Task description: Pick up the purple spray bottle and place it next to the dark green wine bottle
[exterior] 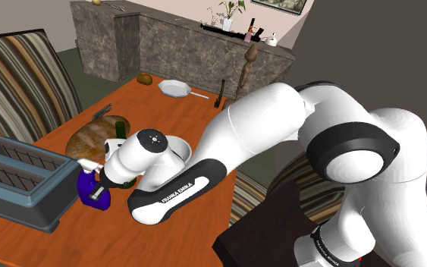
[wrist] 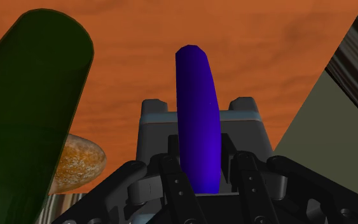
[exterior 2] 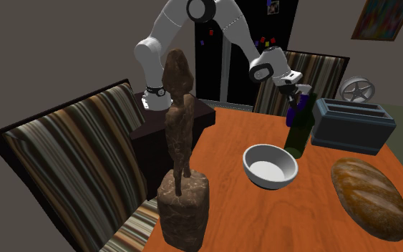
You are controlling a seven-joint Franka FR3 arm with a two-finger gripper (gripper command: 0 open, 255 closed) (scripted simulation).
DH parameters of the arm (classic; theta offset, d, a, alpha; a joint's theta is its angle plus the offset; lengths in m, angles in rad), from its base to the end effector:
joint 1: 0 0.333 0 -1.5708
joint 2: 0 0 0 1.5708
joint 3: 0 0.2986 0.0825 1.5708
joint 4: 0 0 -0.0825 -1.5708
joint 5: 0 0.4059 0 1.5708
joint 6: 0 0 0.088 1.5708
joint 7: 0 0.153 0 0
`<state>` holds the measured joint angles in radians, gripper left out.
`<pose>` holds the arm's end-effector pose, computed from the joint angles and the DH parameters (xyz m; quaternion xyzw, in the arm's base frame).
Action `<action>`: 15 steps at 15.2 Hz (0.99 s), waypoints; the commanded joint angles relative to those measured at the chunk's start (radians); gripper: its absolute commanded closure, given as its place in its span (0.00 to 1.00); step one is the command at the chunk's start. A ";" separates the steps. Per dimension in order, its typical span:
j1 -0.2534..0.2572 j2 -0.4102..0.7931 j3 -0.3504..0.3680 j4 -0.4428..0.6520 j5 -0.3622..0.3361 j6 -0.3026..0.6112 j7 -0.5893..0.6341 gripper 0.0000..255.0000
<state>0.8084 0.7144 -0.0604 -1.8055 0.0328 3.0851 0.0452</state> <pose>0.5260 0.4886 0.1414 -0.9024 -0.3278 -0.2623 0.0974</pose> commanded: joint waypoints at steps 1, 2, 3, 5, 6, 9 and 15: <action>-0.002 0.025 0.002 0.009 0.001 0.018 0.000 1.00; -0.003 0.037 0.003 0.013 0.001 0.025 0.000 1.00; -0.004 0.048 0.004 0.017 0.001 0.032 0.000 1.00; -0.005 0.071 0.005 0.026 0.002 0.047 0.000 1.00; -0.005 0.083 0.006 0.031 0.002 0.054 0.000 1.00; -0.006 0.094 0.007 0.035 0.002 0.060 0.000 1.00; -0.006 0.094 0.007 0.035 0.002 0.060 0.000 1.00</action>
<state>0.8024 0.8088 -0.0538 -1.7703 0.0346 3.1450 0.0452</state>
